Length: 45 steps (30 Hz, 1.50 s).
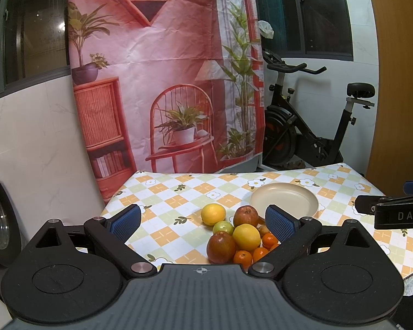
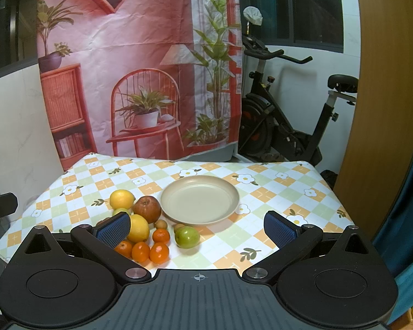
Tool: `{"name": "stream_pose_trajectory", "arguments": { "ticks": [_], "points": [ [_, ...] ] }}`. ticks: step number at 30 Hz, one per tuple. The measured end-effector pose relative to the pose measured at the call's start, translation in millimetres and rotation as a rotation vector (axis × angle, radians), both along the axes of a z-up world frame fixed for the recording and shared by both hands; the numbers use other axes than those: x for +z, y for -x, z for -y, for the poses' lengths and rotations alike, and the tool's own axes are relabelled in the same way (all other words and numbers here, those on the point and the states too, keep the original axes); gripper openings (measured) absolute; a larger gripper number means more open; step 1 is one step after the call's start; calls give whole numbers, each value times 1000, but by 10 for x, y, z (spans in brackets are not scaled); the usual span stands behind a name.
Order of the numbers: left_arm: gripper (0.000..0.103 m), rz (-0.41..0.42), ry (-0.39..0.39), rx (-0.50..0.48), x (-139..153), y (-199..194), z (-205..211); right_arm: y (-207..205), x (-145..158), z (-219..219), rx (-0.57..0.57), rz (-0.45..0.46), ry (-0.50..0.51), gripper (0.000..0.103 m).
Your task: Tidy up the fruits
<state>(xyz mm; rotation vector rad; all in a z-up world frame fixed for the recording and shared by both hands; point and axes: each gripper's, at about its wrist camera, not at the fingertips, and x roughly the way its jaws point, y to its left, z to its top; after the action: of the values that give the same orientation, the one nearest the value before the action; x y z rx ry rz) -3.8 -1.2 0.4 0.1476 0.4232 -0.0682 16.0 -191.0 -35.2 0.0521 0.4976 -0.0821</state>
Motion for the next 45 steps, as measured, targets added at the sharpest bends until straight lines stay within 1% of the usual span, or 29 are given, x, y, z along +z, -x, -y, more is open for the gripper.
{"name": "stream_pose_trajectory", "arguments": {
  "ticks": [38, 42, 45],
  "points": [
    [98, -4, 2, -2, -14, 1, -4, -13, -5, 1, 1, -3, -3, 103],
    [98, -7, 2, -7, -33, -37, -23, -43, 11, 31, 10, -4, -19, 103],
    [98, -6, -1, 18, -46, -136, -65, -147, 4, 175, 16, 6, -53, 103]
  ]
}}
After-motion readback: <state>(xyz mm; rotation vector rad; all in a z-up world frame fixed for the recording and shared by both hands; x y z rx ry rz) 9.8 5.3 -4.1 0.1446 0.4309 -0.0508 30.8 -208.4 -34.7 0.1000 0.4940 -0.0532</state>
